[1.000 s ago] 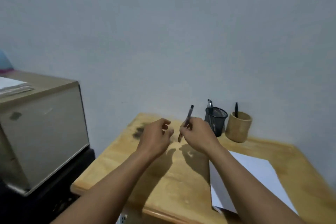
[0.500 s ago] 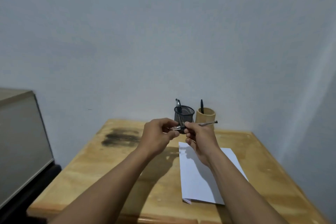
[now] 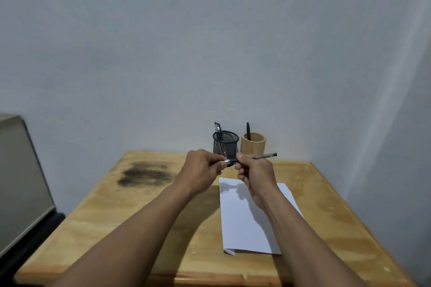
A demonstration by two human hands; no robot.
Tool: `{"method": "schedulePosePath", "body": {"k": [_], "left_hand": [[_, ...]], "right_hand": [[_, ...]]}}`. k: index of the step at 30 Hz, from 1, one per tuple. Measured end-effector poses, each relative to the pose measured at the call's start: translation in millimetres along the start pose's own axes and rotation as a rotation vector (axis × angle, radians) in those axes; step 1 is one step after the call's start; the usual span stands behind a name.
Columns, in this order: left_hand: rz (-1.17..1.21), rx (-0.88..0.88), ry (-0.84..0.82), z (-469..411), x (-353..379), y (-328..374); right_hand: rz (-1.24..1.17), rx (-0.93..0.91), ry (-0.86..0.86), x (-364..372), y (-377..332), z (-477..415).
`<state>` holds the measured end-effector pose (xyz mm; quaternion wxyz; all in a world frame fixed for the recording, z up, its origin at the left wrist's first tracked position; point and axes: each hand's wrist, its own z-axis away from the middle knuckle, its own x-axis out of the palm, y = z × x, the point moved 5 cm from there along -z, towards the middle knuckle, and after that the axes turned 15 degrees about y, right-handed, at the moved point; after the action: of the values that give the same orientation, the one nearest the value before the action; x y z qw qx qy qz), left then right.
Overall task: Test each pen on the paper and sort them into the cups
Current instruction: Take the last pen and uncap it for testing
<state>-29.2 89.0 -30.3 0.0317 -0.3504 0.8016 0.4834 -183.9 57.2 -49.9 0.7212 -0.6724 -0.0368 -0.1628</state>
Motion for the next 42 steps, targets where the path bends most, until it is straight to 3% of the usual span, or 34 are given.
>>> {"method": "schedulePosePath", "body": {"k": [5,8,13,17,21,28,32,36,42], "left_hand": [[-0.122,0.172,0.022,2,3,6],[-0.068,0.055,0.009,-2,4,-3],[-0.116,0.094,0.021,-2,4,-5],[-0.048,-0.029,-0.023,-8,5,-15],[-0.123,0.083,-0.003,-2,5,-3],[-0.127,-0.096,0.051,-13,-22,-49],[-0.159,-0.090,0.045,-8,-12,-52],[-0.267,-0.122,-0.016,-12,4,-64],[-0.395,-0.170,0.026,-11,24,-86]], "right_hand": [[-0.081,0.102,0.105,0,8,-2],[-0.074,0.099,0.087,0,9,-3],[-0.096,0.146,0.125,3,15,-3],[-0.091,0.135,0.131,3,15,-3],[-0.106,0.186,0.160,5,18,-2],[-0.109,0.135,0.276,-37,10,-27],[0.054,0.094,0.164,-36,22,-15],[0.099,0.091,0.150,-29,43,-12],[0.144,0.042,0.133,-23,54,-15]]}}
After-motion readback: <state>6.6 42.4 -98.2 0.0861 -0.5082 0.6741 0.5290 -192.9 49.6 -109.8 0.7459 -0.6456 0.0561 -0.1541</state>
